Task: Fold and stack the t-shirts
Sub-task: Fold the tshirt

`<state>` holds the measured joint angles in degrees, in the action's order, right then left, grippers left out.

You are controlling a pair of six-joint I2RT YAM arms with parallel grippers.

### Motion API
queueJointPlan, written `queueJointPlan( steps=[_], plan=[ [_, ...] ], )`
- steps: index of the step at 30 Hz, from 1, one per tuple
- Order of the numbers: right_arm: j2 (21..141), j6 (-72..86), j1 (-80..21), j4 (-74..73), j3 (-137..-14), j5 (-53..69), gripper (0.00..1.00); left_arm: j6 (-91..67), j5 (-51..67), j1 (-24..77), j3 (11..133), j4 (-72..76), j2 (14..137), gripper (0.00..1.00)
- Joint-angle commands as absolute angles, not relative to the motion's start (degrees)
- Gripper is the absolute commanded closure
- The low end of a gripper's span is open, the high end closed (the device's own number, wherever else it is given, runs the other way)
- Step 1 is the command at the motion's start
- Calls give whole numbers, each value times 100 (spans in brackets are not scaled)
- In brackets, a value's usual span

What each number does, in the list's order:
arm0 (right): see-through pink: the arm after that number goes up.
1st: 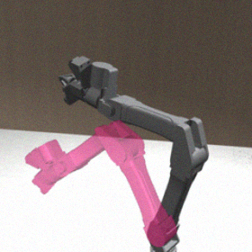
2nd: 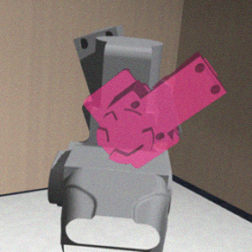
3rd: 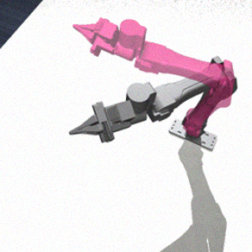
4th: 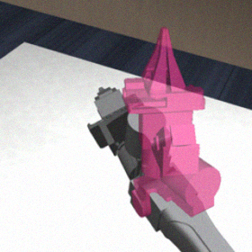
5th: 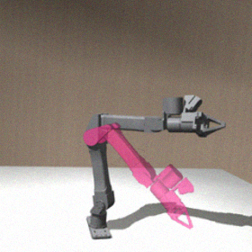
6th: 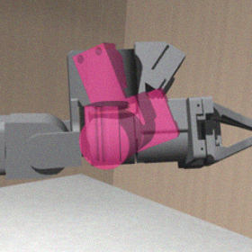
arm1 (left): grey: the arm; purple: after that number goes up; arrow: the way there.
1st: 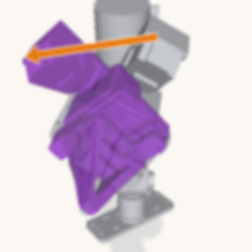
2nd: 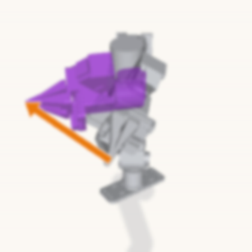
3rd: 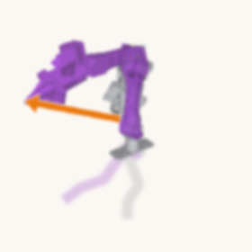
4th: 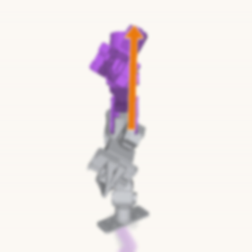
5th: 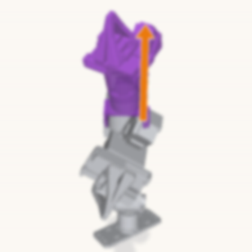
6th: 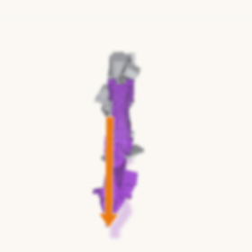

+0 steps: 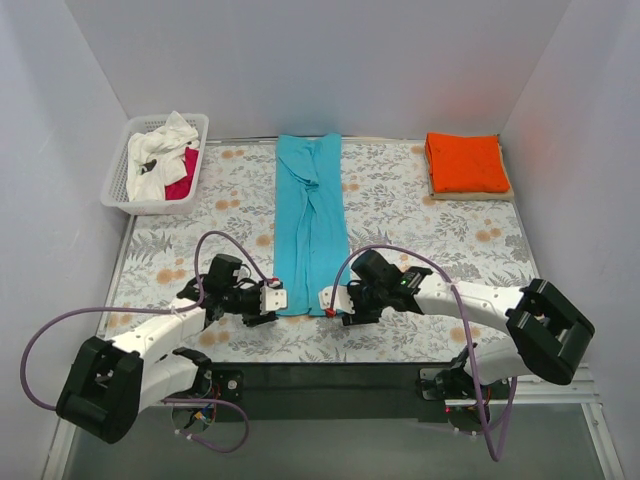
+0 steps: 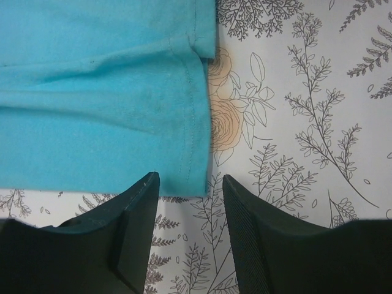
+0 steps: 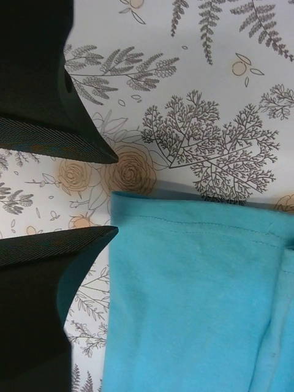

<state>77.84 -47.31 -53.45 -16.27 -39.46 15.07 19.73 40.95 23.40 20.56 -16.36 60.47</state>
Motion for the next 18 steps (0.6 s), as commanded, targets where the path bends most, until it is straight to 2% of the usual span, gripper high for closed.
queueJointPlan(
  steps=[1,4,7,8,12,14,18],
  plan=[
    [8033,-4860,-5388,-1108,-3841,1652,56,1838,4245,2373,2109,-1169,6275,57],
    [8244,-4843,-5388,-1072,-3858,1731,61,1854,4280,2382,2118,-1169,6460,59],
    [8367,-4816,-5388,-1090,-3823,1828,72,1977,4245,2382,2083,-1178,6539,60],
    [8385,-4799,-5388,-1125,-3823,1837,79,2038,4210,2391,2057,-1178,6548,61],
    [8481,-4799,-5388,-1134,-3806,1749,92,2259,4114,2399,2074,-1336,6758,61],
    [8534,-4781,-5388,-1143,-3814,1723,99,2241,4070,2400,2118,-1362,6881,65],
    [8552,-4694,-5379,-1195,-3849,1652,99,2171,4025,2417,2215,-1397,7075,79]
  ],
)
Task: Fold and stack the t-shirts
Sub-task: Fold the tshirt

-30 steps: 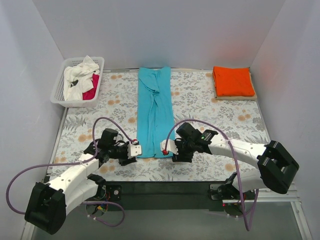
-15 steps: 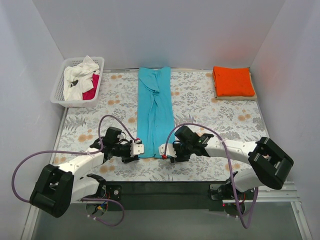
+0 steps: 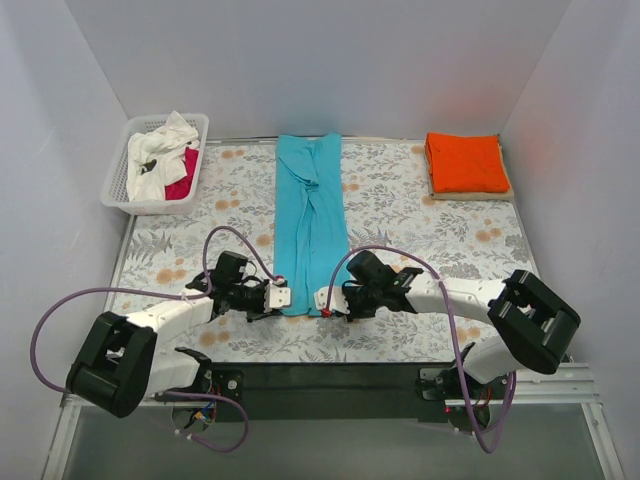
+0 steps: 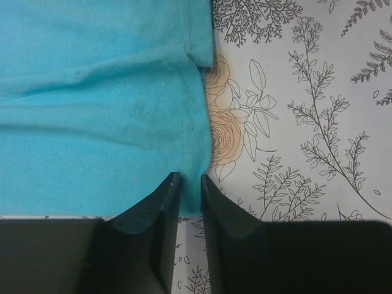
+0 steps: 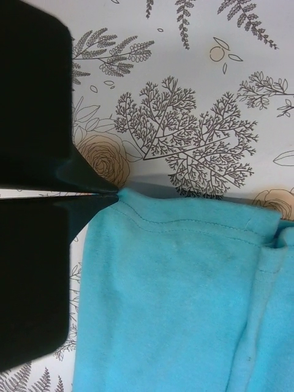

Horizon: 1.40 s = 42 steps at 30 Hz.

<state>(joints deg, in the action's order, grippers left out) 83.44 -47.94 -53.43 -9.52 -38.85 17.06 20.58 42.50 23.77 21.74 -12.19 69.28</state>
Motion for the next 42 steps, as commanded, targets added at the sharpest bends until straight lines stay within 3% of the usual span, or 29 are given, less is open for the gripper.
queueJointPlan(
  steps=[1,6,13,21,42],
  plan=[
    [8552,-4659,-5379,-1291,-3876,1635,99,2188,3999,2408,2267,-1432,7101,81],
    [8289,-4343,-5379,-1800,-4218,1775,99,2320,4253,2487,2496,-2037,6646,100],
    [7656,-3841,-5396,-2153,-4412,2022,99,1785,4623,2575,2716,-2689,5995,100],
    [7576,-3919,-5256,-2171,-4666,1653,99,1230,4404,2558,2900,-2286,5836,100],
    [9684,-5150,-3604,-1600,-6793,1766,99,1239,4114,1442,4464,658,8472,100]
  ],
)
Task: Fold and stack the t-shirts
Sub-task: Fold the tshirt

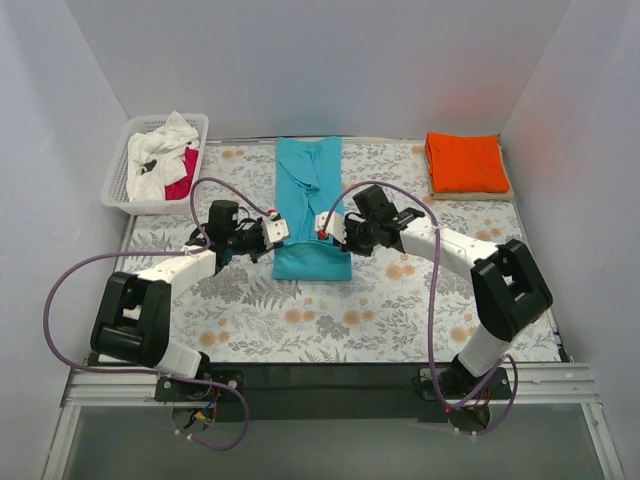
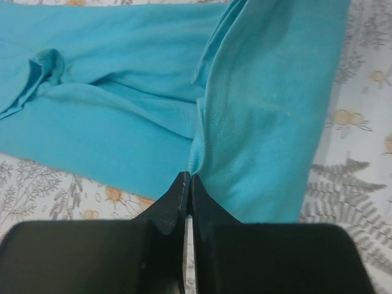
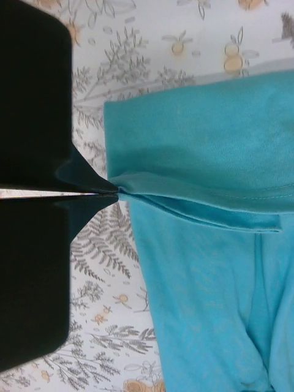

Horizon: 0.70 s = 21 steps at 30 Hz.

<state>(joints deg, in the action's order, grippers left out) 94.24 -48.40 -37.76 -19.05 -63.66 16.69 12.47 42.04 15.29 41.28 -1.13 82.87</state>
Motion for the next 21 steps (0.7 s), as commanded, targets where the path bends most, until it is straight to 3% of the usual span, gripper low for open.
queueJointPlan(
  steps=[1,21],
  plan=[
    [9790,-5176,-3499,-1582,-7020,1775,99,1291,4131,1398,4534,720,8716,100],
    [12084,-5563,-2865,-1529,-9597,1925,99,1257,3911,1002,6372,1872,11108,100]
  ],
)
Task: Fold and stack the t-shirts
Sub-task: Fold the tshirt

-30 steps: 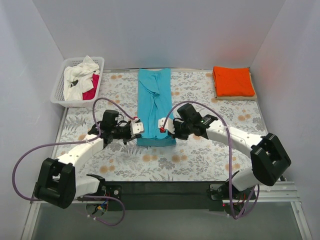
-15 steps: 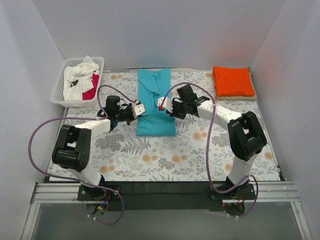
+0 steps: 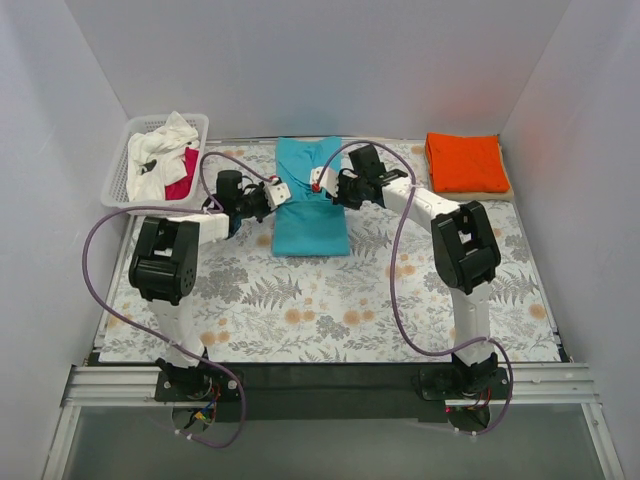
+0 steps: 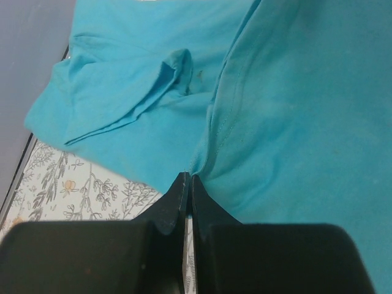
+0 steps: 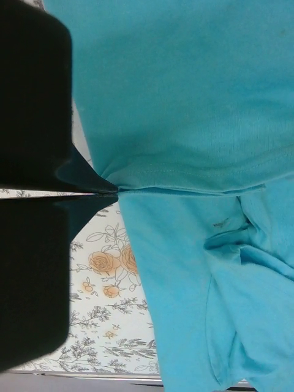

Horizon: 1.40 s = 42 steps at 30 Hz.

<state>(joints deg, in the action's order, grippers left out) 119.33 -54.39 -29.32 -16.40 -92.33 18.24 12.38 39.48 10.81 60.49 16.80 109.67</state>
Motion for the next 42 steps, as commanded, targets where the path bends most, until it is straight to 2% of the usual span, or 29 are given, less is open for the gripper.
queueJointPlan(
  steps=[1,10,23,32,34,35,36,37,38,39,42],
  plan=[
    [12224,-5555,-2822,-1521,-9772,1942,99,1309,3902,993,6416,1907,11170,100],
    [12770,-5502,-2707,-1398,-10239,1960,99,1213,3744,976,6943,2197,11794,100],
    [12893,-5432,-2654,-1213,-10555,1977,99,1072,3577,923,6882,2865,11883,100],
    [13350,-5441,-2654,-1143,-10784,1802,99,1265,3375,923,7040,2804,12322,100],
    [13420,-5379,-2654,-1143,-10810,1749,99,1231,3270,923,7031,2882,12348,93],
    [13430,-5362,-2654,-1143,-10793,1688,98,1170,3243,923,7057,2839,12366,79],
    [13395,-5327,-2646,-1143,-10793,1644,89,1108,3217,923,7119,2795,12358,70],
    [13368,-5291,-2654,-1143,-10776,1583,69,1055,3182,923,7145,2708,12340,63],
    [13325,-5195,-2654,-1143,-10749,1530,64,976,3156,923,7172,2655,12270,53],
    [13255,-5142,-2646,-1143,-10732,1460,62,932,3164,923,7189,2567,12209,48],
    [12746,-4905,-2602,-1142,-10635,1459,57,530,3199,914,7216,2286,11806,47]
  ],
)
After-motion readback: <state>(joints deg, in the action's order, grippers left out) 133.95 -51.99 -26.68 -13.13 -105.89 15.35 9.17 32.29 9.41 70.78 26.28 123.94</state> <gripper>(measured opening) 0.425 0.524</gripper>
